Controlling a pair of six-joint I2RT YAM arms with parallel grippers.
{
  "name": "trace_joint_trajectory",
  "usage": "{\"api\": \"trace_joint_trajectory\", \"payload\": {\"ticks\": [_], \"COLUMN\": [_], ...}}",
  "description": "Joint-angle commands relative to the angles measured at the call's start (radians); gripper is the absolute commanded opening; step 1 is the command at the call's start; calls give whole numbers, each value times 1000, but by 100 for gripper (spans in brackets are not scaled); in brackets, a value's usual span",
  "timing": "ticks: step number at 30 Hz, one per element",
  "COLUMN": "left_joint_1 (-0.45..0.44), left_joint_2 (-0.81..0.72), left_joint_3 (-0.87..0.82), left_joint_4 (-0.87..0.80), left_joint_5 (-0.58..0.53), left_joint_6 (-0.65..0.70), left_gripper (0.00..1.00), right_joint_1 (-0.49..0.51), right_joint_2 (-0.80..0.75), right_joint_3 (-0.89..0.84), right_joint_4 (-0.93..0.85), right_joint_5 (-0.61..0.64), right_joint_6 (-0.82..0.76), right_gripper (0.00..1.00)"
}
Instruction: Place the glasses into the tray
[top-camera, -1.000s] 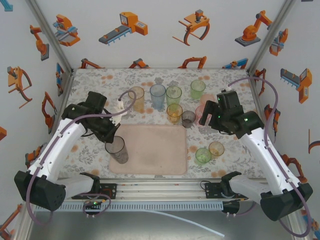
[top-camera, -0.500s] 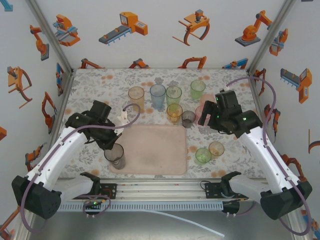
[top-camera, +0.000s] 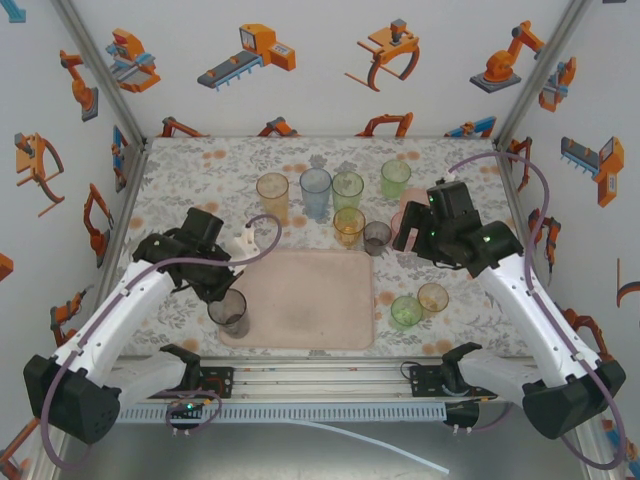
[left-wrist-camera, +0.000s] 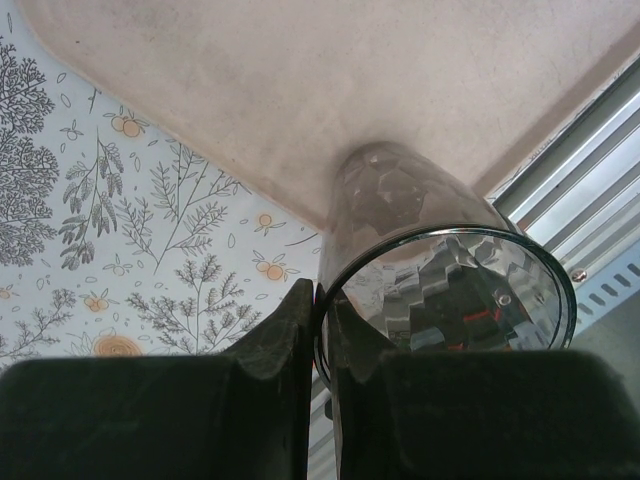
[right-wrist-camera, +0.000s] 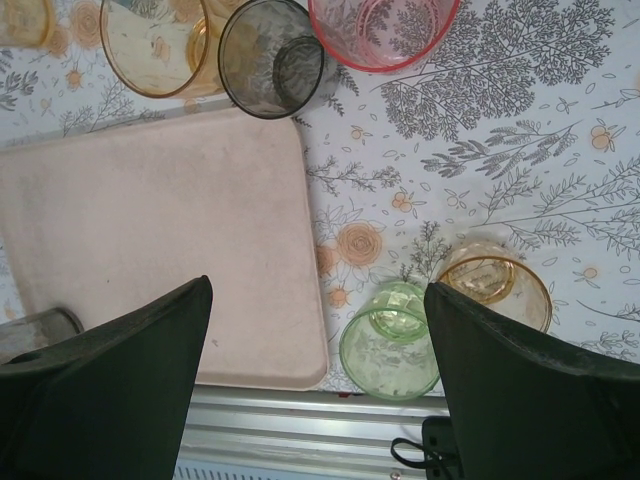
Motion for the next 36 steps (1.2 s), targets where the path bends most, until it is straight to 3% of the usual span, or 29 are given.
{"api": "trace_joint_trajectory", "payload": {"ticks": [1, 18, 32, 36], "left_joint_1": [-7, -21, -21, -21], "left_joint_2": [-29, -53, -77, -78], "left_joint_3": [-18, -13, 87, 123], "left_joint_4": [6, 0, -68, -87], "left_joint_5": [19, -1, 22, 20], "left_joint_6": [16, 22, 15, 18], "left_gripper": [17, 31, 54, 65], "right_joint_1": [14, 37, 66, 83], "right_joint_2": [2, 36, 81, 98], "right_joint_3": [27, 52, 98, 115], "right_joint_4": [9, 13, -4, -11], "right_joint_5": [20, 16, -83, -135], "right_joint_6": [16, 4, -95, -132], "right_gripper": [77, 77, 78, 78]}}
